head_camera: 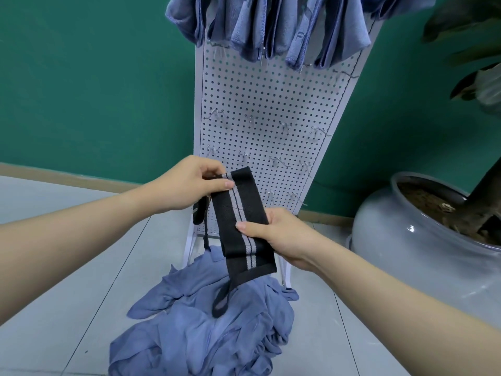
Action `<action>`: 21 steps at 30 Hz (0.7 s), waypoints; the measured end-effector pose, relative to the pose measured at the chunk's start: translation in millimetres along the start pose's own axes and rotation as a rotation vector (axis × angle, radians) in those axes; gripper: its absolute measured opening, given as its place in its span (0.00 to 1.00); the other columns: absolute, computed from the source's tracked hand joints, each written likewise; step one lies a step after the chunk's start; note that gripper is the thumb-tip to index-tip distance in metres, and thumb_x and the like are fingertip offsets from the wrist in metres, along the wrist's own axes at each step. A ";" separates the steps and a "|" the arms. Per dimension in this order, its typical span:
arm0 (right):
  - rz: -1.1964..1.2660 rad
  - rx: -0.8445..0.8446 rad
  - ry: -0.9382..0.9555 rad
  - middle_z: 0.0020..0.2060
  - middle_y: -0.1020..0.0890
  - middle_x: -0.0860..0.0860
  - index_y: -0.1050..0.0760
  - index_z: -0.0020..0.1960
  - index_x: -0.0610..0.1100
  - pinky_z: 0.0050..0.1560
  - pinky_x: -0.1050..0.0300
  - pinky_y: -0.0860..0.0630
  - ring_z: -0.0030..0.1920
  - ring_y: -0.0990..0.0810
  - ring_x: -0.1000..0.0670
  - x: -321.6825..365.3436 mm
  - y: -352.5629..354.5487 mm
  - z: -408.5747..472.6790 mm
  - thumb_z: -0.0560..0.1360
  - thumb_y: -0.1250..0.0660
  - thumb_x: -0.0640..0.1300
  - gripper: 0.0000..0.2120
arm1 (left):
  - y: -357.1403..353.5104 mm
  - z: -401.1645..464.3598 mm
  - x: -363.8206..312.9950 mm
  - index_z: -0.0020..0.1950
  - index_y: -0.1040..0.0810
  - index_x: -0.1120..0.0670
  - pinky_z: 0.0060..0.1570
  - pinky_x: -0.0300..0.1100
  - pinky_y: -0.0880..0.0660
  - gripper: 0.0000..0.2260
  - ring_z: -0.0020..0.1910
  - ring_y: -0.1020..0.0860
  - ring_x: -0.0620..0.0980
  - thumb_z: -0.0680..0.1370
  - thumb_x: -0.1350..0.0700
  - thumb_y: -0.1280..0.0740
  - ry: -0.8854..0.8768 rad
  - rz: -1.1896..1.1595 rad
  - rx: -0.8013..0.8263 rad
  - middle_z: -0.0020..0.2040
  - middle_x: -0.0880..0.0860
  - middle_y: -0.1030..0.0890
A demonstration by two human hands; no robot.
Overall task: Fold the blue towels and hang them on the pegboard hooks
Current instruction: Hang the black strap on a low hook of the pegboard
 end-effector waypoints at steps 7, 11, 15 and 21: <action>-0.521 -0.200 0.063 0.44 0.14 0.45 0.20 0.50 0.41 0.44 0.60 0.22 0.43 0.17 0.47 -9.0 -14.3 5.4 0.83 0.33 0.47 0.09 | 8.2 2.3 19.9 0.43 0.13 0.54 0.48 0.49 0.28 0.08 0.41 0.26 0.51 0.75 0.50 0.23 0.136 0.018 0.157 0.43 0.63 0.17; -0.704 -0.335 0.099 0.37 0.22 0.47 0.27 0.44 0.44 0.36 0.54 0.30 0.40 0.23 0.45 -24.9 -20.1 10.5 0.84 0.38 0.46 0.11 | 2.1 4.5 28.6 0.47 0.13 0.49 0.35 0.26 0.32 0.04 0.34 0.24 0.37 0.77 0.50 0.24 0.127 0.188 0.118 0.43 0.50 0.14; -0.810 -0.437 0.064 0.44 0.19 0.42 0.27 0.51 0.42 0.39 0.49 0.28 0.43 0.22 0.40 -47.1 -16.3 29.8 0.86 0.42 0.47 0.10 | -8.7 11.7 46.0 0.58 0.18 0.48 0.46 0.34 0.26 0.08 0.47 0.20 0.39 0.82 0.48 0.31 0.146 0.305 0.041 0.52 0.46 0.16; -0.853 -0.566 0.009 0.44 0.18 0.41 0.28 0.56 0.41 0.42 0.44 0.22 0.44 0.19 0.37 -80.9 -12.8 57.1 0.86 0.45 0.46 0.11 | -35.0 26.3 66.6 0.72 0.23 0.52 0.58 0.38 0.31 0.16 0.55 0.22 0.48 0.87 0.57 0.43 0.152 0.377 0.152 0.65 0.50 0.19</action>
Point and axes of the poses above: each hand's wrist, its own z-axis towards the middle knuckle, its own y-axis out of the back of the hand, x = y × z, the point moved 5 cm from there along z, towards the middle knuckle
